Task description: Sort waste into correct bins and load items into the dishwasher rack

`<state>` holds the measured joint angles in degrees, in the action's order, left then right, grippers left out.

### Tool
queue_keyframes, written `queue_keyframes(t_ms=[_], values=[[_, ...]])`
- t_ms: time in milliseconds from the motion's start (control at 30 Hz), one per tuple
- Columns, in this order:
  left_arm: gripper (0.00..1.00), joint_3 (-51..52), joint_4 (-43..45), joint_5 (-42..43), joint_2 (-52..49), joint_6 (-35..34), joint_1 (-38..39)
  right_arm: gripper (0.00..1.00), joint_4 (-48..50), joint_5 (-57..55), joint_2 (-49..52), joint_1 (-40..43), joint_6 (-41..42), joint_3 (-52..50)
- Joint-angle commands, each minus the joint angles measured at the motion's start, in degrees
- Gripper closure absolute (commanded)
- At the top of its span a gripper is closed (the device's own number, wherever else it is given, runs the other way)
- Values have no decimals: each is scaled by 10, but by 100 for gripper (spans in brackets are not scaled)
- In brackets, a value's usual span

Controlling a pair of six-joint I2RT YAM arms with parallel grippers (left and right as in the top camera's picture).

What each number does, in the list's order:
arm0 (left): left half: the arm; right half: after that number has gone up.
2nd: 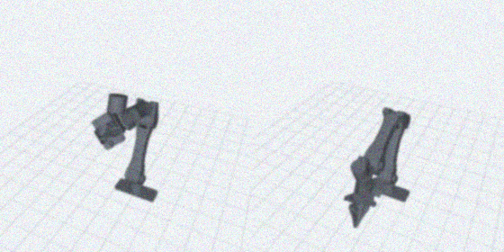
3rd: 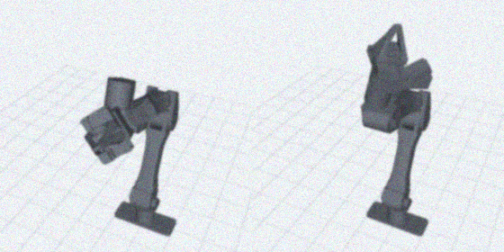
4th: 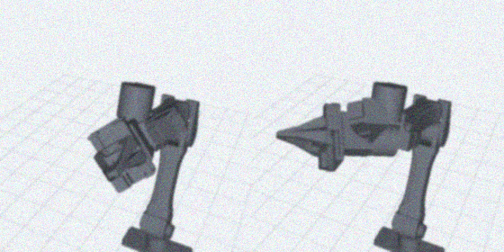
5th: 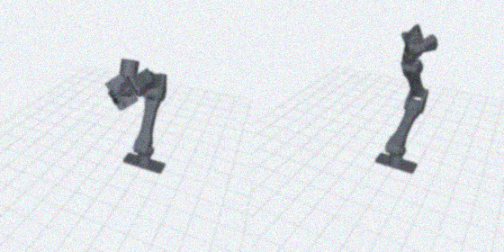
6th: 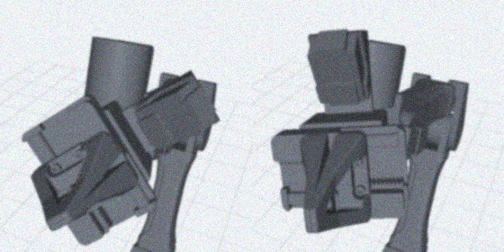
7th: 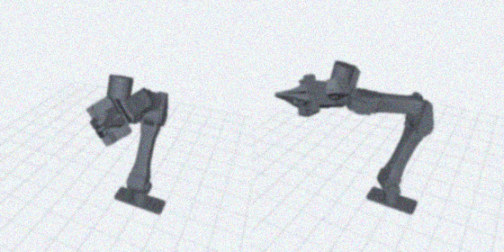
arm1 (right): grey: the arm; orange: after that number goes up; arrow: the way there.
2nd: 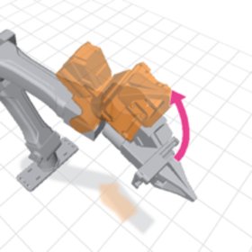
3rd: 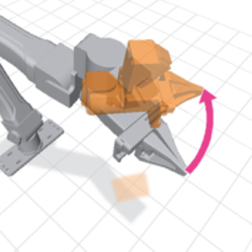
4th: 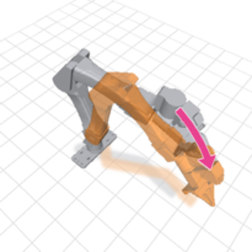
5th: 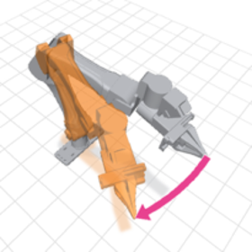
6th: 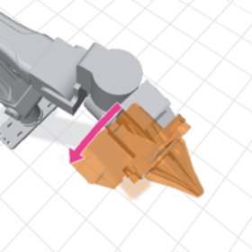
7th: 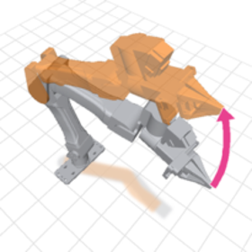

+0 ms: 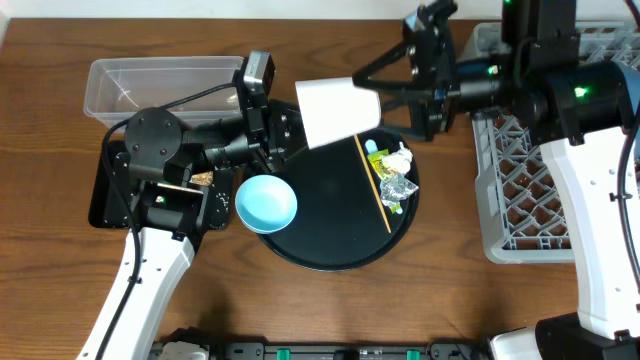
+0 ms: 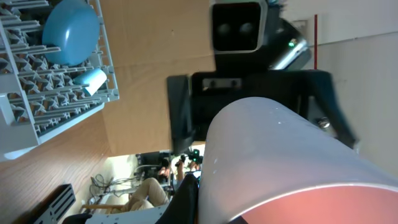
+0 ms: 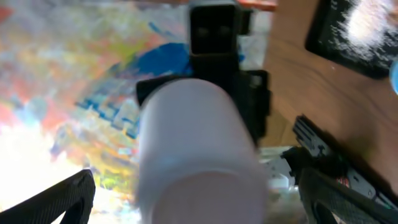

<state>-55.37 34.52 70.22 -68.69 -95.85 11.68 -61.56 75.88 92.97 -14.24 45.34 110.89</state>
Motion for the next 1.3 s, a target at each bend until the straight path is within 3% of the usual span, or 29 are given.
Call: queue_keyframes(t_ms=[0, 333, 600, 1267], values=[[94, -6, 5, 9, 2, 2, -3, 1, -31, -28, 4, -9, -75, 1], [94, -6, 4, 5, 1, 2, -3, 1, -28, -28, 4, -28, -75, 0], [94, -6, 4, 5, 1, 2, -3, 5, 61, 0, 4, -31, 3, 0], [94, -6, 5, 14, -20, 2, -12, 22, 38, -8, 4, -43, -17, 0]])
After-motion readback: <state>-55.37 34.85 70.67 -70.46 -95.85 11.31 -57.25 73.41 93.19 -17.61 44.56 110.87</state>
